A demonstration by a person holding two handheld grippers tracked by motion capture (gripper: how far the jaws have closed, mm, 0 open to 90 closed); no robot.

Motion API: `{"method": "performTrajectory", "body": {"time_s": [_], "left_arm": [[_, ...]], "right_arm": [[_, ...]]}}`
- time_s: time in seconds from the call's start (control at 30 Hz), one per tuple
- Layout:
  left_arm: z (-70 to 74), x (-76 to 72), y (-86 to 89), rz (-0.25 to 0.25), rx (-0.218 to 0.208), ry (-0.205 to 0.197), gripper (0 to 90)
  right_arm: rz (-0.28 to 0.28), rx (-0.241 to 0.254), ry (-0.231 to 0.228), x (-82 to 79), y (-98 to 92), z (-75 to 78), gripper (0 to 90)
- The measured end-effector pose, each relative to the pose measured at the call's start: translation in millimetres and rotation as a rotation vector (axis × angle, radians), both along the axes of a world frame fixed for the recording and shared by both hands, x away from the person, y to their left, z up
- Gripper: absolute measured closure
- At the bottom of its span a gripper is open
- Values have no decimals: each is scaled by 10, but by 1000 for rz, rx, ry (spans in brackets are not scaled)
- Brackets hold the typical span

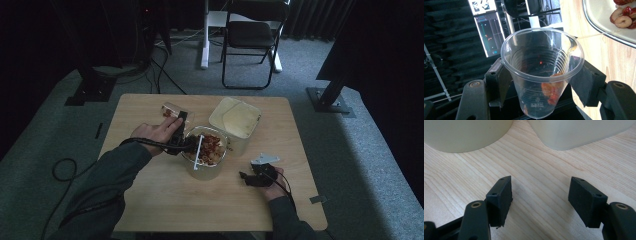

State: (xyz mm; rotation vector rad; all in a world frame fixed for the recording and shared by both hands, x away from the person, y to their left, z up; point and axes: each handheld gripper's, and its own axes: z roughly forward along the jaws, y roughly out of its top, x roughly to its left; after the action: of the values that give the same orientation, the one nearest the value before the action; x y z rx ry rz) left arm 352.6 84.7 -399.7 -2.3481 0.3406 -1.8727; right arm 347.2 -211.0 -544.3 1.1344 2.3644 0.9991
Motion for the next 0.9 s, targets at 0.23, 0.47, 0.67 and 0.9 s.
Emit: {"method": "performTrajectory", "body": {"time_s": [0.23,0.47,0.67,0.9], "left_arm": [[-2,2,2,1,4,-2,364],[-15,13,22,2,8,-6,364],[19,33,43,11,-48,13,364],[142,92,82,18,-258,96,364]], "right_arm": [[1,1,0,1,-2,-1,351],[2,1,0,4,-4,-1,348],[2,2,-1,8,-3,-3,347],[3,2,-1,10,-3,-3,347]]}}
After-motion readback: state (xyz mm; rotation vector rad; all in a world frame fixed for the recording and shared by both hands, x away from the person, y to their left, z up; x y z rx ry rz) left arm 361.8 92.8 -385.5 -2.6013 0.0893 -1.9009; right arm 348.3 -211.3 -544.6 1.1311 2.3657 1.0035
